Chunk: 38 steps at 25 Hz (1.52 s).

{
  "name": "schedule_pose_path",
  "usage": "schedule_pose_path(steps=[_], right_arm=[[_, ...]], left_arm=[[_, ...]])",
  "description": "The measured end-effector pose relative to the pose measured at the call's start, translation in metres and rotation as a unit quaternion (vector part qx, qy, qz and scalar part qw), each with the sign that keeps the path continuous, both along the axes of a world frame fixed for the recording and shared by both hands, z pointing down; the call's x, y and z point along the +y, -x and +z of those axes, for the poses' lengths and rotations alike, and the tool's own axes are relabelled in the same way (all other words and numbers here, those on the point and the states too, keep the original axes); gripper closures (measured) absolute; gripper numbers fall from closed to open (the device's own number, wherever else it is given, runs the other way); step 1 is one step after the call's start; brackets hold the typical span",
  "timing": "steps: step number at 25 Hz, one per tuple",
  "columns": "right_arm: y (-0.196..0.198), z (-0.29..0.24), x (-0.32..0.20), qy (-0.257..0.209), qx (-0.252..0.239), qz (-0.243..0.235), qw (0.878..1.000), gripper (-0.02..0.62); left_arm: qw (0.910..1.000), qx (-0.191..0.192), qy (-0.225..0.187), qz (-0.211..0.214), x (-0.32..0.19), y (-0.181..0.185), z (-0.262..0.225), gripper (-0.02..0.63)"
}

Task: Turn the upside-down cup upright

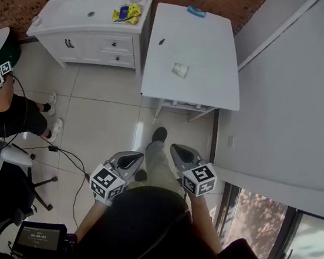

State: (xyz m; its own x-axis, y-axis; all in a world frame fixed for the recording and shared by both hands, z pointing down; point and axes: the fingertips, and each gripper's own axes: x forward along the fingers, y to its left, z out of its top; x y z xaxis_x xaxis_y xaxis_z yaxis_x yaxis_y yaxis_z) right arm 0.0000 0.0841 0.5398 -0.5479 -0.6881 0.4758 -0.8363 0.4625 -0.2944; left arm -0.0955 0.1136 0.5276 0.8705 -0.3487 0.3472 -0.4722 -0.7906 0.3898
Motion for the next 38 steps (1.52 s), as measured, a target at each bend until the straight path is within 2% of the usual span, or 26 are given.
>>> schedule_pose_path(steps=[3, 9, 20, 25, 32, 38], right_arm=[[-0.002, -0.003, -0.021, -0.003, -0.004, 0.001, 1.000, 0.603], [-0.026, 0.011, -0.115, 0.012, -0.017, 0.008, 1.000, 0.603], [-0.080, 0.020, -0.218, 0.022, -0.034, 0.023, 0.999, 0.603], [-0.102, 0.033, -0.243, 0.035, -0.039, 0.032, 0.998, 0.603], [-0.108, 0.044, -0.261, 0.054, -0.024, 0.015, 0.998, 0.603], [-0.114, 0.061, -0.269, 0.076, -0.007, 0.043, 0.996, 0.601]], left_arm=[[1.0000, -0.002, -0.002, -0.002, -0.019, -0.001, -0.002, 0.591], [1.0000, -0.008, -0.004, 0.005, -0.118, -0.027, -0.007, 0.591], [0.9965, -0.042, -0.027, 0.067, -0.223, -0.093, -0.024, 0.591], [0.9966, -0.046, -0.027, 0.062, -0.249, -0.104, -0.025, 0.591], [0.9980, -0.035, -0.014, 0.052, -0.261, -0.108, -0.024, 0.591], [0.9984, -0.030, -0.001, 0.048, -0.261, -0.103, -0.011, 0.591]])
